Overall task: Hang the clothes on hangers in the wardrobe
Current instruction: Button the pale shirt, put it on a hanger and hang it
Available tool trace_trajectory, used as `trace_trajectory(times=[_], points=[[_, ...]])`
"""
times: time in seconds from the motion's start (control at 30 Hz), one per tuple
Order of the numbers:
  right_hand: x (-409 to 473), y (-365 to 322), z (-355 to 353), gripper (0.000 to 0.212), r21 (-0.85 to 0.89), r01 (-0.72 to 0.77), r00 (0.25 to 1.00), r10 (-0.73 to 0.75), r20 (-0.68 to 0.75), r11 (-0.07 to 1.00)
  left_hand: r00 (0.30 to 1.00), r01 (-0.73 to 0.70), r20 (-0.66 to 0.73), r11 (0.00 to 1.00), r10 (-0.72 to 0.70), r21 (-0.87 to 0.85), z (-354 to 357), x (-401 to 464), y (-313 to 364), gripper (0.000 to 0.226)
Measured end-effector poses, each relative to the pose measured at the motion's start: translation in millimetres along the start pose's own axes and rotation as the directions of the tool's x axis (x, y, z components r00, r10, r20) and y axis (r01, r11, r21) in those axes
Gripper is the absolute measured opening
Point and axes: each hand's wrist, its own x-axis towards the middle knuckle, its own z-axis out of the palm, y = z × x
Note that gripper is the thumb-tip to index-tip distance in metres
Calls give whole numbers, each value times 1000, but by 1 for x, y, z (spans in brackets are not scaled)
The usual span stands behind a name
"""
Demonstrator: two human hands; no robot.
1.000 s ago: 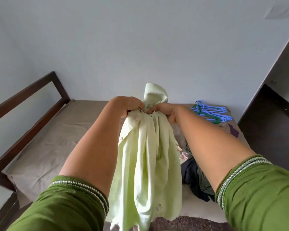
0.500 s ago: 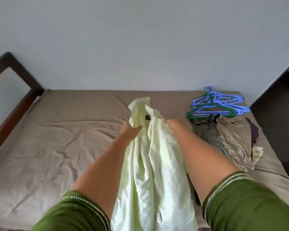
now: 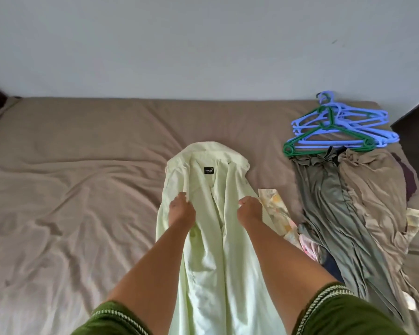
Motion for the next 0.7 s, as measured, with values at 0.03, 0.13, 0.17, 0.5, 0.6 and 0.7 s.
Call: trace_trajectory(times=[0.03,0.13,0.17,0.5,0.6,0.7], points=[[15,5,9,40,6,8,1000,-8,-15,1000,998,29,-62,999,-27,23,7,15,-11,40],[62,11,27,38,0,17,998,-17,-55,1000,950,149,-280,989,-141,9,18,59,-38,42],[78,13,32,38,-7,24,996,-25,-81,1000,934,179,-318,984,-164,21,21,74,-45,45],[146,14,66,51,4,-96,973,95,-209,995,910,238,-318,963,-267,-128,52,121,-50,34],[136,6,59,38,-50,-140,968,126,-217,989,931,33,-356,990,-81,-138,58,102,-26,23],[110,-14,53,34,-40,-42,948,27,-316,998,935,-100,-347,992,69,-72,62,79,-4,14]])
